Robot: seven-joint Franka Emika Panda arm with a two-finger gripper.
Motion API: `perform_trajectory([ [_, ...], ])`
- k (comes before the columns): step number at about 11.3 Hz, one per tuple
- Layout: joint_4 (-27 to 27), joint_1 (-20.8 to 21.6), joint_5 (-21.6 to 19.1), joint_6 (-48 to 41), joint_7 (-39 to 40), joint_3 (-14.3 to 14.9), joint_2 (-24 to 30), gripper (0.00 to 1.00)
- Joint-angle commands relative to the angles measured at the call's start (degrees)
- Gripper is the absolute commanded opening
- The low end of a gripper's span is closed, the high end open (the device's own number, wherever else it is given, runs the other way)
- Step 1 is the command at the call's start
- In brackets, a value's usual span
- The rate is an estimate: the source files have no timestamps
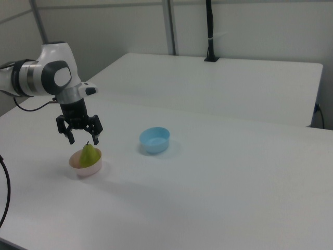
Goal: Pick up a pear from the bowl
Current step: 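Lower the gripper into the pink bowl and close it on the pear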
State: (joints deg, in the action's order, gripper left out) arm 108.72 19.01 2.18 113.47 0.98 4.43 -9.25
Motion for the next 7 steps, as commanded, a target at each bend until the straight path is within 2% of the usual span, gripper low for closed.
perform_trajectory([
  [1,2.28,1.73,-0.51,4.29,0.43,0.49,-1.03,1.00],
  [5,2.82,2.00,-0.42,5.87,0.52,0.49,-3.84,0.86],
  [7,2.73,1.91,-0.07,7.46,0.52,0.49,-5.33,0.86],
])
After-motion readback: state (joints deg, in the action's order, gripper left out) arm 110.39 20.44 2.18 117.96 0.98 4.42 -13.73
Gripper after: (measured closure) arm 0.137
